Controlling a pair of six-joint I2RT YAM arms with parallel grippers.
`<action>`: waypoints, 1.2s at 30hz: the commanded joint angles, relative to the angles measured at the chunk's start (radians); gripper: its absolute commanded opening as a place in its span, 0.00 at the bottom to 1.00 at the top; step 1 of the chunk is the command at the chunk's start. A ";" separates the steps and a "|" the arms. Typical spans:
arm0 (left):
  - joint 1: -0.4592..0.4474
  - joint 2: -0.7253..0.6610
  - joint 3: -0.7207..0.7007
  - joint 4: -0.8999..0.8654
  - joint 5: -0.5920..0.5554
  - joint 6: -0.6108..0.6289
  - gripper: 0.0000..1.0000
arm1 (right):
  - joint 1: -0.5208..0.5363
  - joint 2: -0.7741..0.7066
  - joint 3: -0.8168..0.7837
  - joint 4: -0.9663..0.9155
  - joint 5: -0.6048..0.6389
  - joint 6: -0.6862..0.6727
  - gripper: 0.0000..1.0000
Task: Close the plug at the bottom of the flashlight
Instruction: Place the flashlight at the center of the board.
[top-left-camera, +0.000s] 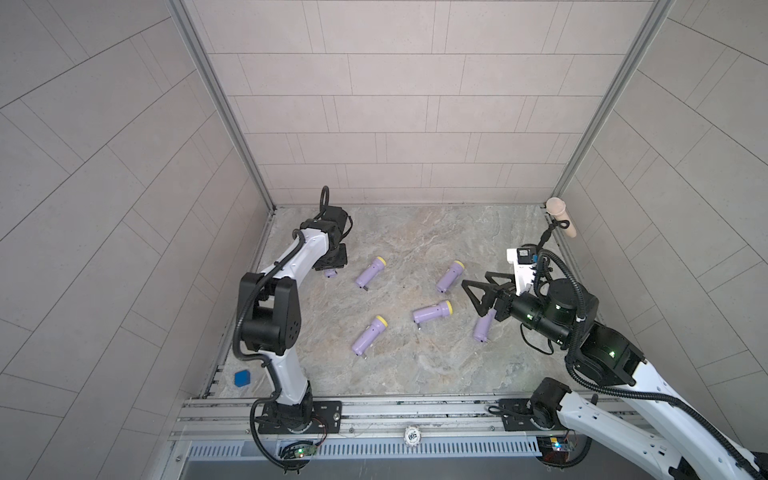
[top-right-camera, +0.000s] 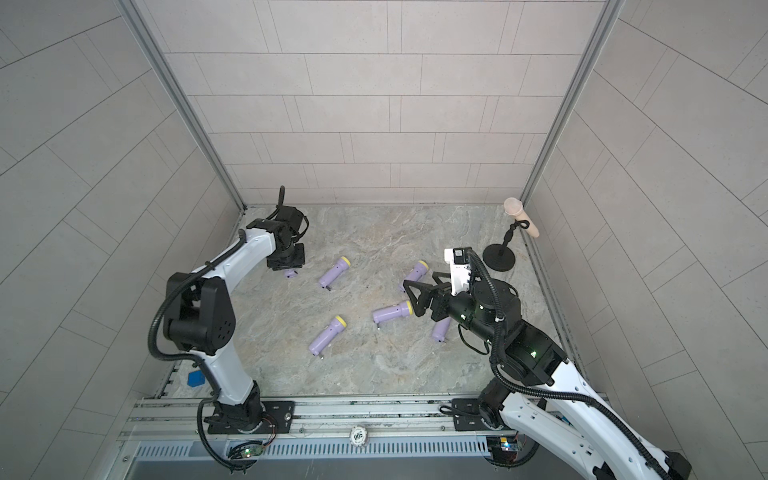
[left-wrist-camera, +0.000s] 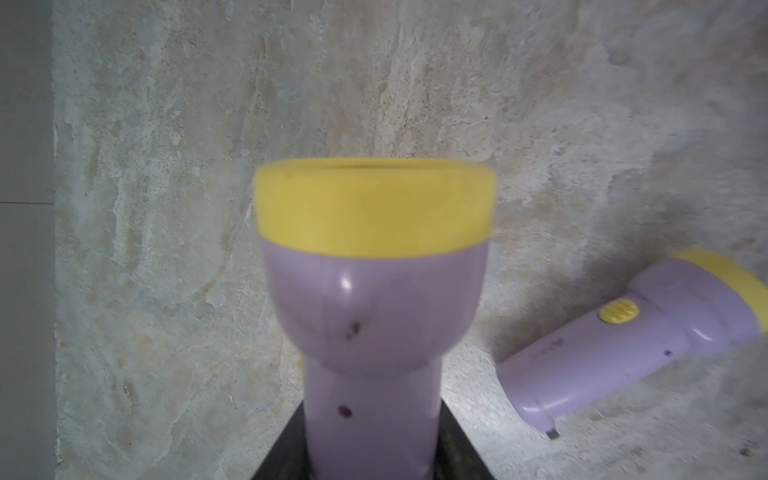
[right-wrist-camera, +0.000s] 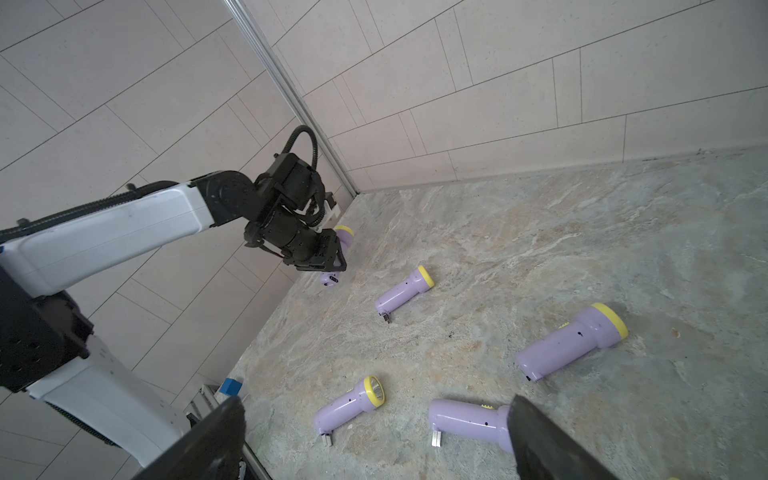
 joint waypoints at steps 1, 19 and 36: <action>0.010 0.062 0.070 -0.072 -0.040 0.050 0.00 | 0.001 -0.017 -0.019 -0.014 -0.032 -0.010 1.00; 0.009 0.306 0.197 -0.046 -0.140 0.114 0.00 | 0.005 -0.039 -0.095 0.023 -0.047 0.028 1.00; -0.017 0.363 0.193 -0.043 -0.161 0.133 0.16 | 0.013 -0.005 -0.095 0.031 -0.045 0.044 1.00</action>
